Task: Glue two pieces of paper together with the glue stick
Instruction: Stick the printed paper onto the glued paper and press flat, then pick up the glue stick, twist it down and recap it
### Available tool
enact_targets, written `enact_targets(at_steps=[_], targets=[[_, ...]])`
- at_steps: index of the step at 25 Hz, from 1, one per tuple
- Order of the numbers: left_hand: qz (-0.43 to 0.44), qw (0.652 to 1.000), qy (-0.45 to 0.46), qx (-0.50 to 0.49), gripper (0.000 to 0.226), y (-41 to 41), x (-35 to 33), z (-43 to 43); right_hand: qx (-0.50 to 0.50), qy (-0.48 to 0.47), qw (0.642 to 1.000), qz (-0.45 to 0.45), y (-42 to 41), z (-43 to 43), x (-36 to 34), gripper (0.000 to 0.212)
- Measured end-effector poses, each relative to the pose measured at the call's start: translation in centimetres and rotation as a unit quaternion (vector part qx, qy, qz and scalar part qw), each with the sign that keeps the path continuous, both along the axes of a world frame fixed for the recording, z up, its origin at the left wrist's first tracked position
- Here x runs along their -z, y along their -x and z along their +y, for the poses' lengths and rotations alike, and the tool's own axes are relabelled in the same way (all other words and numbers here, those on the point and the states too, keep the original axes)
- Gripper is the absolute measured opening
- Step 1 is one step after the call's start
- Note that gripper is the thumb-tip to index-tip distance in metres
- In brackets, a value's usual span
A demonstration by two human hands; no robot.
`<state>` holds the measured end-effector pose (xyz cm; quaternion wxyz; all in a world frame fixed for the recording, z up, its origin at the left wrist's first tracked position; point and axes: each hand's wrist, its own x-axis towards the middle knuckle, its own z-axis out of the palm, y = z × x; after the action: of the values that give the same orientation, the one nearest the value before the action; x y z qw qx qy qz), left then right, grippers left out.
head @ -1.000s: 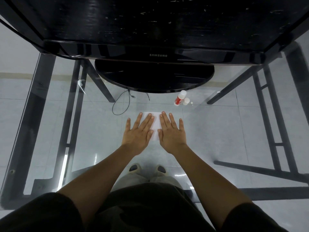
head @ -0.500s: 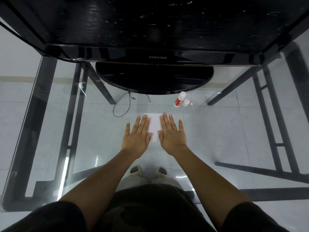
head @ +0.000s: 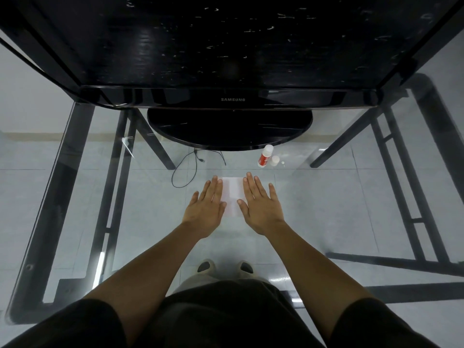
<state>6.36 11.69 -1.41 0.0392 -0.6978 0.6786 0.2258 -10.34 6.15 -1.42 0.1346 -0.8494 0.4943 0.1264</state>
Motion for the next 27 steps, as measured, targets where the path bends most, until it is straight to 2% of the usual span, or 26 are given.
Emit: enact_targets(at_steps=[8, 15, 19, 24, 27], targets=[[0.029, 0.999, 0.045, -0.009, 0.058, 1.6, -1.7, -2.7, 0.056, 0.006, 0.998, 0.004, 3.5, -0.3, -0.1, 0.063], [0.141, 0.986, 0.058, -0.069, 0.064, 4.8, -3.7, -8.3, 0.204, -0.003, 0.979, 0.009, 6.0, -0.6, 0.7, 0.065], [0.163, 0.977, 0.091, -0.101, 0.061, 6.4, -3.9, -11.2, 0.202, -0.023, 0.979, 0.003, 6.5, -0.7, 1.3, 0.066], [0.205, 0.963, 0.115, -0.134, 0.038, 7.4, -3.7, -13.0, 0.198, -0.018, 0.98, 0.002, 6.5, -0.8, 1.6, 0.067], [0.203, 0.961, 0.125, -0.142, 0.034, 7.7, -3.7, -13.3, 0.201, -0.016, 0.98, 0.005, 6.5, -0.8, 1.8, 0.067]])
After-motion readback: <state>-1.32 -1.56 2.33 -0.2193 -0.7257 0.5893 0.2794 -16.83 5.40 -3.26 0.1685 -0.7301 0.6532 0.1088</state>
